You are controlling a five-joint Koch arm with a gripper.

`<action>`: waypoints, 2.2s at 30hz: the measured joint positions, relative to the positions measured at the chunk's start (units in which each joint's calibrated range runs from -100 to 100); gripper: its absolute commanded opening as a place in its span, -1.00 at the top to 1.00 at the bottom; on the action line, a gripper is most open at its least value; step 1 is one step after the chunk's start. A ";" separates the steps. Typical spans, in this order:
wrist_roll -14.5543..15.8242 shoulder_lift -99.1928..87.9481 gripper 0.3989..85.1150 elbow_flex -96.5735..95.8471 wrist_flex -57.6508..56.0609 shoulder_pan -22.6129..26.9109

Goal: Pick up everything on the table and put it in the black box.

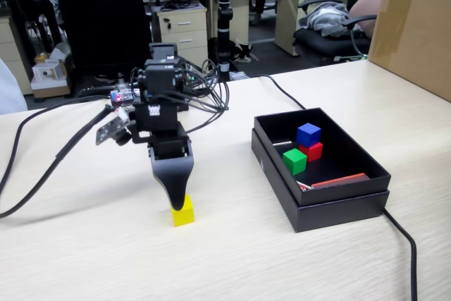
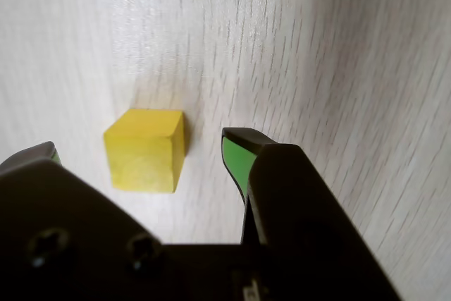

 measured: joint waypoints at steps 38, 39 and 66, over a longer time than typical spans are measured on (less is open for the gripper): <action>14.11 -24.47 0.78 -10.95 1.70 21.05; 14.16 -22.14 0.78 -9.86 1.70 21.10; 15.09 -18.77 -0.09 -6.94 1.70 20.27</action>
